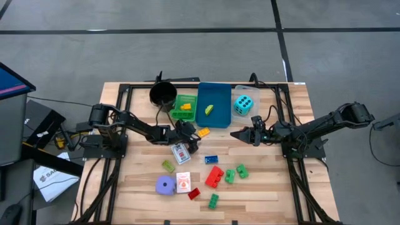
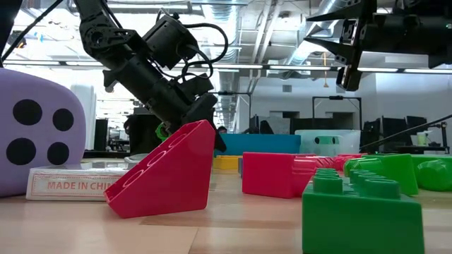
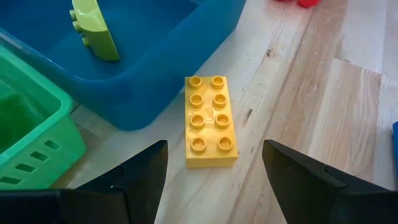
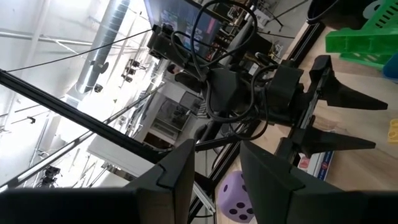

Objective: Pick & Place Toys
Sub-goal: Put the small stud yellow game piece into the blue bin

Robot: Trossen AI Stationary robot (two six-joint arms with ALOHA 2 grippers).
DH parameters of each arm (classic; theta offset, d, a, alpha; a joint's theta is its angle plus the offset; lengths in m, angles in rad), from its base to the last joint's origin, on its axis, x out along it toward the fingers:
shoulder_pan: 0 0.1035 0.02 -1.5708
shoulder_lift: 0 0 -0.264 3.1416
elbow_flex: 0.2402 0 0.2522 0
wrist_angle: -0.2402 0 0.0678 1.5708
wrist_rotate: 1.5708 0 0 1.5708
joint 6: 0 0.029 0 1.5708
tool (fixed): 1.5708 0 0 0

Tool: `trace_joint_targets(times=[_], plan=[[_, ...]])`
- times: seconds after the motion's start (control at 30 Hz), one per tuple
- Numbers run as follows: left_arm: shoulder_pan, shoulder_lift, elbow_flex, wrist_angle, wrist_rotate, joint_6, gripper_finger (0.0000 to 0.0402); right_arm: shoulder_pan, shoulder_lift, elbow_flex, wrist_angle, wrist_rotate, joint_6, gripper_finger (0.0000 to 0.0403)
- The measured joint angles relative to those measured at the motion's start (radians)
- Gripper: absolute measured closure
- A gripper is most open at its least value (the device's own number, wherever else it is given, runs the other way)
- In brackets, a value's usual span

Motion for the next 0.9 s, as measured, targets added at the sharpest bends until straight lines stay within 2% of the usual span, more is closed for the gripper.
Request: trace_joint_targets(times=[0.3,0.57,0.7,0.9], plan=[[0.0,0.077,0.035,0.013,0.019,-0.009,0.0146,0.0,0.0,0.0,0.001,0.0,-0.008,0.0278],[0.016,0.098,0.077,0.01,-0.008,-0.008,0.0157,0.002,0.0,0.0,0.001,0.0,-0.007,0.0278],[0.017,0.098,0.077,-0.018,0.012,-0.02,0.0185,0.002,0.0,0.0,0.001,0.0,-0.007,0.0278],[0.016,0.098,0.077,-0.036,0.062,-0.137,0.0265,0.001,0.0,0.0,-0.004,0.0,-0.008,0.0278]])
